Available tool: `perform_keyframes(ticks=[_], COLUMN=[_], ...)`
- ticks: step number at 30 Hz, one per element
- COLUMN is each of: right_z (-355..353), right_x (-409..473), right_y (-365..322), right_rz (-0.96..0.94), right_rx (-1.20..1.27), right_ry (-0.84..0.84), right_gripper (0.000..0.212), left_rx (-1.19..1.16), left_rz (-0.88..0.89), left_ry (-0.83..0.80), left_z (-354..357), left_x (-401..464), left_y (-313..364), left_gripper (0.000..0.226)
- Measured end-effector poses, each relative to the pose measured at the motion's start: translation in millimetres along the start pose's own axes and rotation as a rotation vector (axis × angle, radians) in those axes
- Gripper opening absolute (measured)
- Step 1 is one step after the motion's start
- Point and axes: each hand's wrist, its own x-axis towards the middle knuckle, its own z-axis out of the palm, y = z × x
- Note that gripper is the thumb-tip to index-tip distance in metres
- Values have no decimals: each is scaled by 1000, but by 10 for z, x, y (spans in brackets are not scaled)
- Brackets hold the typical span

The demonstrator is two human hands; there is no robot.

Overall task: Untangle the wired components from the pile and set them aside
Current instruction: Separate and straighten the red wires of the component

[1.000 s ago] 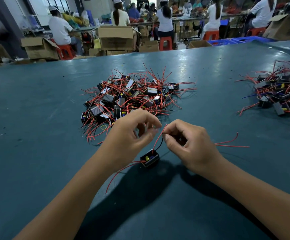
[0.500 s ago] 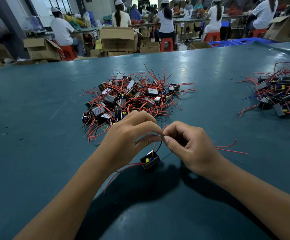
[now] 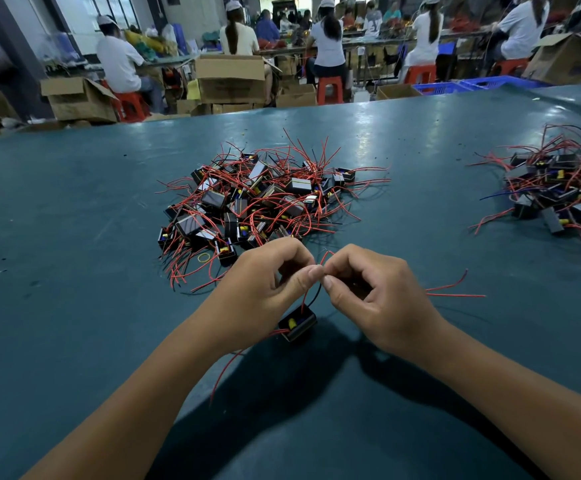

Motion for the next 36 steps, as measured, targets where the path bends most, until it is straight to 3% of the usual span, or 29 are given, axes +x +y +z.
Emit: perform_keyframes(ticks=[3,9,14,19,25,30,33,36], right_z=[2,28,23,4,-50,-52,-98,-150], right_x=[-9,-2,30,30,45,37,67,99], right_y=[-7,16,26,25,71,63,61,80], right_rz=[-26,-5,77,104,81,88,93,120], right_rx=[-44,-30,-8,5,-39,-34,-2,-41], right_ry=[-2,32,123,111,129,84,115,230], right_gripper=[5,6,9,9,10,12,18,18], left_rx=[-151,-504,-413,-278,-140,-182,-252,-66], left_rz=[-90,-291,-224,-157,-94,-108,-154,-195], left_ry=[-46,24,23,-38,-36,-110,-21,86], left_z=[2,110,84,150,73,5,31,90], left_x=[4,39,40,21,42,38,60,59], left_y=[-6,-25,-82,-171,-193,-197,-229,-292], left_gripper=[20,26,14,20,12,12,13,9])
